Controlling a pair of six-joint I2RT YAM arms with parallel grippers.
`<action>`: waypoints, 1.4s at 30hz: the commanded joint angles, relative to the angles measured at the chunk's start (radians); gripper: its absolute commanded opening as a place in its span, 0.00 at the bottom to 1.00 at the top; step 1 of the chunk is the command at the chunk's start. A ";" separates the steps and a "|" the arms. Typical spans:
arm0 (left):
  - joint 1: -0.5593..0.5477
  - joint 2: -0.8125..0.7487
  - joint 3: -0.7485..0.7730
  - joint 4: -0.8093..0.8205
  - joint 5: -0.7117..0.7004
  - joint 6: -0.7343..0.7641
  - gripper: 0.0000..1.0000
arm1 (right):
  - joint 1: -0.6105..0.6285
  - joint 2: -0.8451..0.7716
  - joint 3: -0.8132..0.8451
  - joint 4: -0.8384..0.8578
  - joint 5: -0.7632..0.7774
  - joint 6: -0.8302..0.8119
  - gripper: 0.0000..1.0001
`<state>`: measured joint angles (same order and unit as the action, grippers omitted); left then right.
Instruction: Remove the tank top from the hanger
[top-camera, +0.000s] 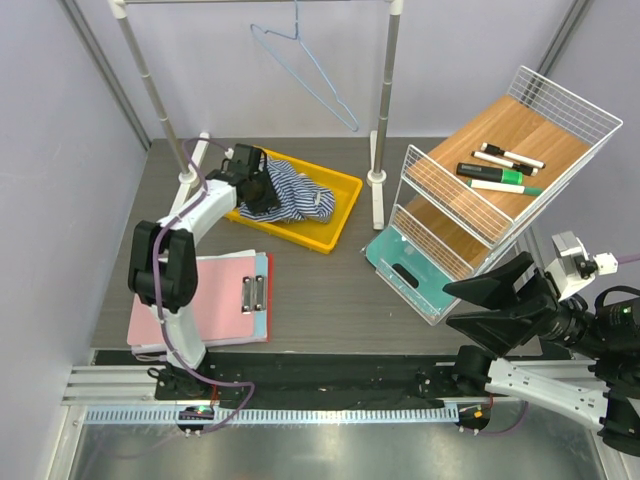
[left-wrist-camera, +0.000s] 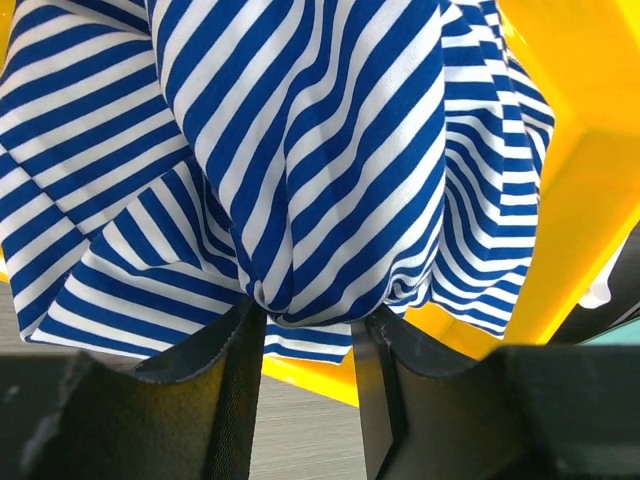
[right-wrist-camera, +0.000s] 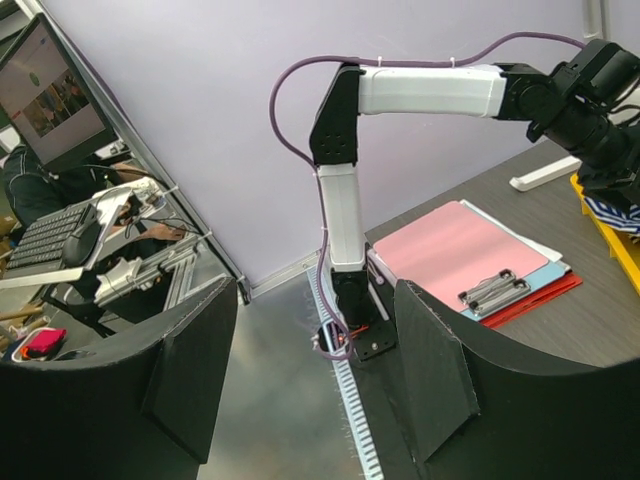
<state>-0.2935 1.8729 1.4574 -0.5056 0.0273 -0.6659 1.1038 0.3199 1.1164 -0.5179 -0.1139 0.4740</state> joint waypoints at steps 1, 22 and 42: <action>-0.003 -0.026 0.024 0.023 -0.004 0.008 0.41 | -0.001 -0.010 0.026 -0.002 0.026 0.002 0.69; -0.084 -0.460 -0.120 -0.060 -0.018 0.075 0.85 | -0.002 -0.048 0.010 -0.060 0.037 -0.032 0.71; -0.279 -1.409 -0.871 0.461 0.532 -0.213 1.00 | -0.004 -0.317 -0.283 -0.007 0.037 0.026 0.81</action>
<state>-0.5686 0.5900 0.6567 -0.2279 0.4194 -0.7872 1.1038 0.0704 0.8650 -0.5617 -0.0978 0.4618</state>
